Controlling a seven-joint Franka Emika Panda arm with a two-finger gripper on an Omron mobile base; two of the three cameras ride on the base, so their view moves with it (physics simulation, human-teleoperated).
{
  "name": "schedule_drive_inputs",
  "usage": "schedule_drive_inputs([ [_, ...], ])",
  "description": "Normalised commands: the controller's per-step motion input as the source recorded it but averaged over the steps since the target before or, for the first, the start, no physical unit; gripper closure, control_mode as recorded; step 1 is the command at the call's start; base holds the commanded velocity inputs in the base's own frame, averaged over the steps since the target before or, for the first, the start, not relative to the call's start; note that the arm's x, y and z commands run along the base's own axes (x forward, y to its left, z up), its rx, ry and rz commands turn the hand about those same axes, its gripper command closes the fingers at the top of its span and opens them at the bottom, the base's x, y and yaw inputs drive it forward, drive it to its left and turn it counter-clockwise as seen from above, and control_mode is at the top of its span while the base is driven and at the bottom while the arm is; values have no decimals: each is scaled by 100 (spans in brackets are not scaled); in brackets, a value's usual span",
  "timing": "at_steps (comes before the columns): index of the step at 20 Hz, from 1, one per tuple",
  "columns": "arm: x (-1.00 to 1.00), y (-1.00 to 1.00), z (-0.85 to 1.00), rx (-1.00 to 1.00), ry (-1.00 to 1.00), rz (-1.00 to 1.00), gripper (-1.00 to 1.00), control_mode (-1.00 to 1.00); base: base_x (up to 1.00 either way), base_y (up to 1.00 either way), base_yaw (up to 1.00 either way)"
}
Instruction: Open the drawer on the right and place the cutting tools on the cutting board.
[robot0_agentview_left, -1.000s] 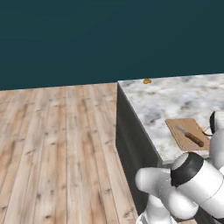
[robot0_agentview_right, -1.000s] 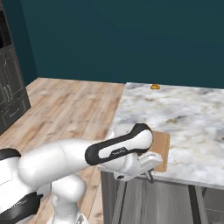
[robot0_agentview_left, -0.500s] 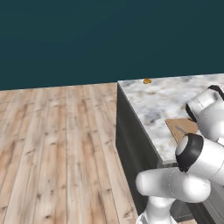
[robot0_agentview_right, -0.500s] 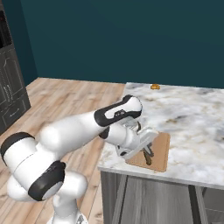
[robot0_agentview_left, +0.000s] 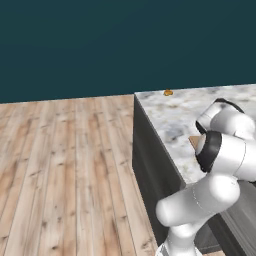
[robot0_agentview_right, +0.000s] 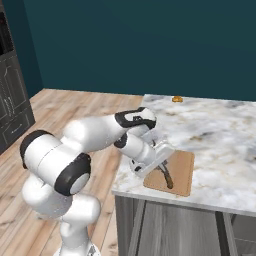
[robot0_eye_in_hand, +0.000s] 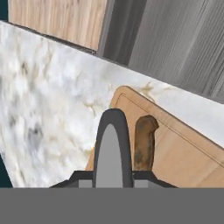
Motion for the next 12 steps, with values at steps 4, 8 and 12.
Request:
schedule_drive_inputs([
  [4,98,1,0,17,22,0,100,-100,0,0,0],
  [8,100,-40,0,15,21,2,-100,-100,0,0,0],
  [12,75,-68,0,12,14,10,-100,-100,0,0,0],
])
